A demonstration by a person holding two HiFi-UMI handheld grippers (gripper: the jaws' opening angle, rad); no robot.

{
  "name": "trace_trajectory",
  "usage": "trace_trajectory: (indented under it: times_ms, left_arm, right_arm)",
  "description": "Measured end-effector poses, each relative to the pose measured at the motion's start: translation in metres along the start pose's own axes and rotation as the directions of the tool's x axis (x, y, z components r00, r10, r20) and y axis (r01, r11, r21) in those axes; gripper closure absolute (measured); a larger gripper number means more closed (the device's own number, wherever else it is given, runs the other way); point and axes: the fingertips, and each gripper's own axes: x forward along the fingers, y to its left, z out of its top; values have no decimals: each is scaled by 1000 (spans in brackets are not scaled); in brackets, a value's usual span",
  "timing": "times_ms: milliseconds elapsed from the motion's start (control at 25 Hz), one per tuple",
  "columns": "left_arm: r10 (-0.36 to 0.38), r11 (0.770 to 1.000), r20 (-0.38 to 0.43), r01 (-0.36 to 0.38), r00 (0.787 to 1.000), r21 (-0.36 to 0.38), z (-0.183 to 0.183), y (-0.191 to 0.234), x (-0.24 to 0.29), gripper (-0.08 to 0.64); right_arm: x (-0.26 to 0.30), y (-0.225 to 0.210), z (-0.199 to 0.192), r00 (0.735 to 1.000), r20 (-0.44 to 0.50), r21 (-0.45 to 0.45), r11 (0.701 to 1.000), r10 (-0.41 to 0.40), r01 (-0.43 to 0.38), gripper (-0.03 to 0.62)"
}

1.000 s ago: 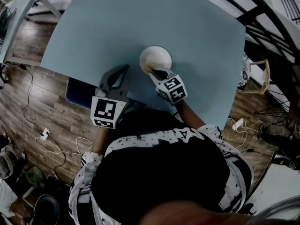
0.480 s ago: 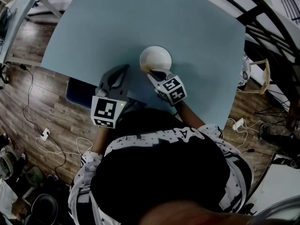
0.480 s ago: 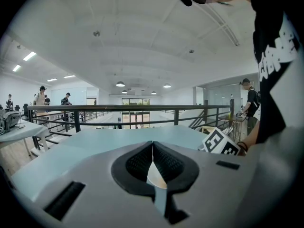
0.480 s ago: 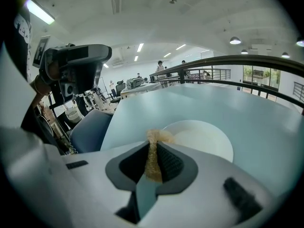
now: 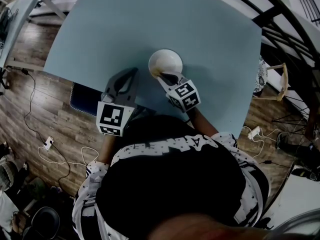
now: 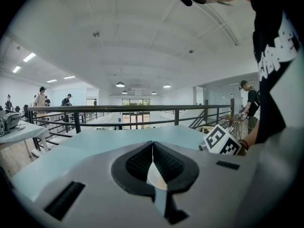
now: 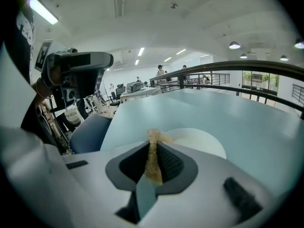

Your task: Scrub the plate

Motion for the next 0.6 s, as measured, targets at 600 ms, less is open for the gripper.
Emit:
trace_trajectory:
  times_ms: [600]
  left_arm:
    - [63,998,-7,-63,998,-2,2,7,-2,546]
  right_arm:
    - [-29,-98,1,977,25,14,977,-213,212,540]
